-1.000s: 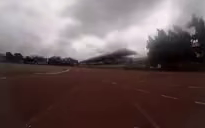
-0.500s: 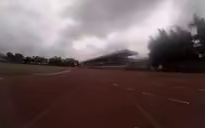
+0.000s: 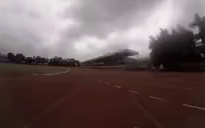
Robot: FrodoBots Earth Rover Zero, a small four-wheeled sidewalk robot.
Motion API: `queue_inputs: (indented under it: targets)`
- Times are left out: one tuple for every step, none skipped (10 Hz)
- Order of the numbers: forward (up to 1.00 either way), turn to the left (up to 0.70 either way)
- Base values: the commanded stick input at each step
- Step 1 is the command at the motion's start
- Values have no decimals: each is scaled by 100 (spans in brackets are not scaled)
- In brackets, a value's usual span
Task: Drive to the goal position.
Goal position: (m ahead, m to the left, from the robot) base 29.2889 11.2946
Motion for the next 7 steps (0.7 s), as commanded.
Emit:
queue_inputs:
  targets:
    - [70,0]
    - [70,0]
    - [70,0]
    - [70,0]
    - [70,0]
    - [70,0]
    - [70,0]
